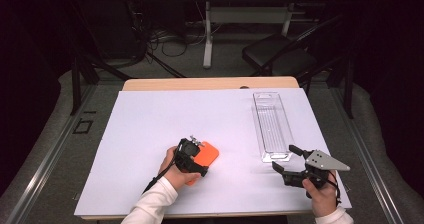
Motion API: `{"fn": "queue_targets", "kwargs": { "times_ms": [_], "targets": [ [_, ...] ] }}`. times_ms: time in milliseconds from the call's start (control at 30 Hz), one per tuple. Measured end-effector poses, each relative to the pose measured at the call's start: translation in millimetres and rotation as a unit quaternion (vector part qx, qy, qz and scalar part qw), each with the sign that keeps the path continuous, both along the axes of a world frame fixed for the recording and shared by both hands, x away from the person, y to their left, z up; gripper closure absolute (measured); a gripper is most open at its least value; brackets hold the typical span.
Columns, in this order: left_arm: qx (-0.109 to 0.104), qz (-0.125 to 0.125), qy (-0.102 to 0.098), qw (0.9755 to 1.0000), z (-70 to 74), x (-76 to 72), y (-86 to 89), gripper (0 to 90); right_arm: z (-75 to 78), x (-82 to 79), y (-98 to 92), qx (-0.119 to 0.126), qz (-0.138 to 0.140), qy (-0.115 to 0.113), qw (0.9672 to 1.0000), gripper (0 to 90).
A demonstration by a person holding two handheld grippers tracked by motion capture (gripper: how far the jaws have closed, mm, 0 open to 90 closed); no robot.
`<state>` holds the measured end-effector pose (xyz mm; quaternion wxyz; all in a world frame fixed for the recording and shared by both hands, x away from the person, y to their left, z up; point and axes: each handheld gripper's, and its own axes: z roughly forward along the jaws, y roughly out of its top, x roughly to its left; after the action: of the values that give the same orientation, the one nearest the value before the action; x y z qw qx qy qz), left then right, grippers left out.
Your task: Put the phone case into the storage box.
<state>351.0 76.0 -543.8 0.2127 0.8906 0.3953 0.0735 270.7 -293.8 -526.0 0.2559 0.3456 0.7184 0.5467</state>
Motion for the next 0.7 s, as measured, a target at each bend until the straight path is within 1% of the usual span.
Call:
{"fn": "queue_targets", "kwargs": {
  "times_ms": [267,300,400,467,600,700],
  "targets": [
    [0.010,-0.007,0.002,0.9999,4.8,1.7,0.0,15.9,0.3,-0.5,-0.2,-0.001,0.000,0.001,1.0000,14.4],
    [0.007,-0.006,0.003,1.0000,5.7,1.7,0.4,15.9,0.3,-0.5,-0.2,-0.001,0.000,0.001,1.0000,14.4],
    [0.009,-0.006,0.001,0.9999,10.3,2.4,3.0,15.9,0.2,-0.5,0.0,-0.001,0.000,0.000,1.0000,14.4],
    [0.003,-0.007,0.003,1.0000,15.6,3.0,6.6,15.9,0.2,-0.7,0.4,0.000,0.000,0.000,1.0000,14.4],
    [-0.005,-0.005,0.007,0.9999,21.0,3.3,10.5,15.9,0.3,-0.9,0.3,-0.001,0.000,0.001,1.0000,14.4],
    [-0.003,-0.003,0.006,1.0000,26.4,2.9,13.6,15.9,0.4,-0.9,0.4,-0.001,0.000,0.001,1.0000,14.4]
  ]
}}
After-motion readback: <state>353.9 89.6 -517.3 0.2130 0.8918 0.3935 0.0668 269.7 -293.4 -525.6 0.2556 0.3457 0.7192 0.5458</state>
